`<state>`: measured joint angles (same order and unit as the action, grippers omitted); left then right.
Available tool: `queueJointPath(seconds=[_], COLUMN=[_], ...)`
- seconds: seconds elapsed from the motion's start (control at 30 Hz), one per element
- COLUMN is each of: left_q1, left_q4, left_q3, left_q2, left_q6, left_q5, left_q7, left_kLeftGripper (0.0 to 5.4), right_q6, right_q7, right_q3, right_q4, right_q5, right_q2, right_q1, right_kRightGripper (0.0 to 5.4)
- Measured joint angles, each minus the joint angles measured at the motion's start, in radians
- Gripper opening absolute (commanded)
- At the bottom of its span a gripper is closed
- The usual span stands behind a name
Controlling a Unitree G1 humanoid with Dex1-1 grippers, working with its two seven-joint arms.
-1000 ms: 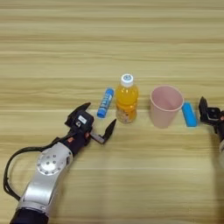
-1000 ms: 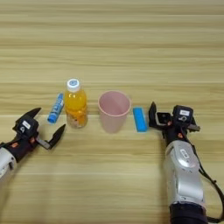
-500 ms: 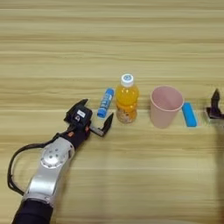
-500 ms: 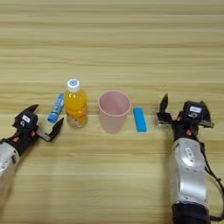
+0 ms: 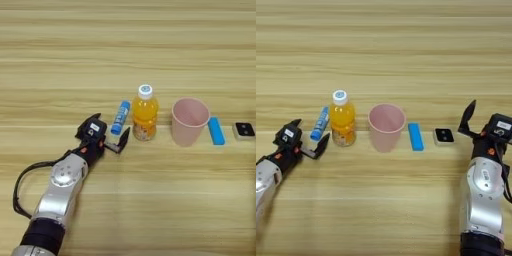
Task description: Move the objects on the table
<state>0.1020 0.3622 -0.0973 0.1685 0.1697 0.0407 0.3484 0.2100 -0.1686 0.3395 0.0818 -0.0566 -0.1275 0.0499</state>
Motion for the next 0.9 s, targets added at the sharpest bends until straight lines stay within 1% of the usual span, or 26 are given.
queueJointPath(seconds=[0.17,0.23,0.33,0.37,0.43,0.53,0.67,0.77,0.9], left_q1=[0.026,0.056,0.076,0.081,0.082,0.083,0.085,0.087,0.087], left_q4=[0.045,0.088,0.117,0.124,0.133,0.142,0.150,0.154,0.158], left_q3=[0.010,0.013,0.012,0.012,0.011,0.012,0.011,0.011,0.010], left_q2=[-0.001,-0.003,-0.004,-0.006,-0.007,-0.008,-0.008,-0.009,-0.009], left_q6=[0.016,0.034,0.045,0.049,0.059,0.070,0.078,0.082,0.089], left_q5=[-0.014,-0.021,-0.032,-0.034,-0.034,-0.034,-0.034,-0.034,-0.035], left_q7=[-0.026,-0.047,-0.055,-0.057,-0.060,-0.059,-0.058,-0.057,-0.057], left_kLeftGripper=[5.37,5.37,5.37,5.22,5.16,4.83,4.49,4.13,3.82], right_q6=[-0.001,-0.001,-0.002,-0.002,-0.002,-0.002,-0.002,-0.002,-0.002], right_q7=[0.001,0.001,0.002,0.002,0.002,0.002,0.002,0.002,0.002], right_q3=[-0.002,-0.002,-0.002,-0.002,-0.002,-0.002,-0.002,-0.002,-0.002], right_q4=[0.000,0.000,0.000,0.000,0.000,0.000,0.000,0.000,0.000], right_q5=[-0.001,-0.001,-0.002,-0.003,-0.003,-0.004,-0.005,-0.005,-0.005], right_q2=[0.001,0.001,0.001,0.001,0.001,0.001,0.001,0.001,0.001], right_q1=[0.000,0.000,0.000,0.000,0.000,-0.001,-0.001,-0.001,-0.001], right_kRightGripper=[5.40,5.40,5.40,5.40,5.40,5.40,5.40,5.40,5.40])
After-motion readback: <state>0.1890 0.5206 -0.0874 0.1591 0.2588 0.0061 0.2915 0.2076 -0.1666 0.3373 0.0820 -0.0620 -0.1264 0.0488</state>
